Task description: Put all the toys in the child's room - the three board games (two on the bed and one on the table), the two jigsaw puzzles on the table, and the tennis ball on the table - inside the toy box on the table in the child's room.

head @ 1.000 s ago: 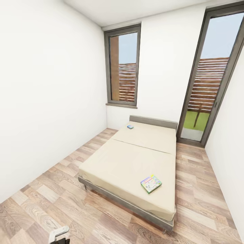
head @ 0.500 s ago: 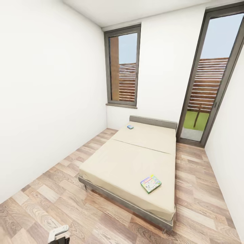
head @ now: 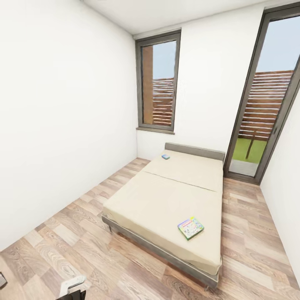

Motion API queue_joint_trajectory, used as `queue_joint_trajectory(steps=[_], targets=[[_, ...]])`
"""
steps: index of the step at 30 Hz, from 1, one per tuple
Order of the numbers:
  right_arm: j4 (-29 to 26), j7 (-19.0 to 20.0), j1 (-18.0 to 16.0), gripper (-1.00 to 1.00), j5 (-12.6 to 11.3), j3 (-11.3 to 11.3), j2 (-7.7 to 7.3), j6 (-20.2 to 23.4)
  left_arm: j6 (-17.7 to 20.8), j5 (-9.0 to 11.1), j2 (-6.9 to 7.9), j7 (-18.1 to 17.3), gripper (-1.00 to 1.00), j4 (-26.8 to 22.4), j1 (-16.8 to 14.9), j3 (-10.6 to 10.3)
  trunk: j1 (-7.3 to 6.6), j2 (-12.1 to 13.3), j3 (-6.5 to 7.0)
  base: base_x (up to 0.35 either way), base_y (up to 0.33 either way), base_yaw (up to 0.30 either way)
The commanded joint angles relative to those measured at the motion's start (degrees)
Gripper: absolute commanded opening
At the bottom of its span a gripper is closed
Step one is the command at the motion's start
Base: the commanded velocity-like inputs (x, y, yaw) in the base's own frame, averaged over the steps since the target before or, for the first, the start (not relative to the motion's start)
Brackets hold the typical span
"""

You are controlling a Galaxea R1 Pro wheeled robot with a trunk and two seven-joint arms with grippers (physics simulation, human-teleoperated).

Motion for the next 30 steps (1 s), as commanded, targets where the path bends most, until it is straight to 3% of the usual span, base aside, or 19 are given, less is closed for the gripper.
queue_joint_trajectory(steps=[1,18,30], targets=[[0.0,-0.05,0.0,1.0,-0.48,0.01,0.01,-0.11,0.15,0.22,-0.02,0.04,1.0,-0.03,0.0,0.27,0.02,-0.03,0.01,0.0,0.0,0.249],[0.0,-0.07,0.0,1.0,-0.41,0.08,0.14,-0.11,-1.39,0.61,-0.14,0.03,1.0,0.13,0.12,0.36,0.02,-0.03,0.02,0.0,0.0,0.267],[0.0,-0.07,0.06,1.0,-0.47,0.13,0.17,-1.07,-2.52,0.72,-0.24,0.0,1.0,0.16,0.25,0.36,0.02,-0.03,-0.05,0.0,0.0,0.052]])
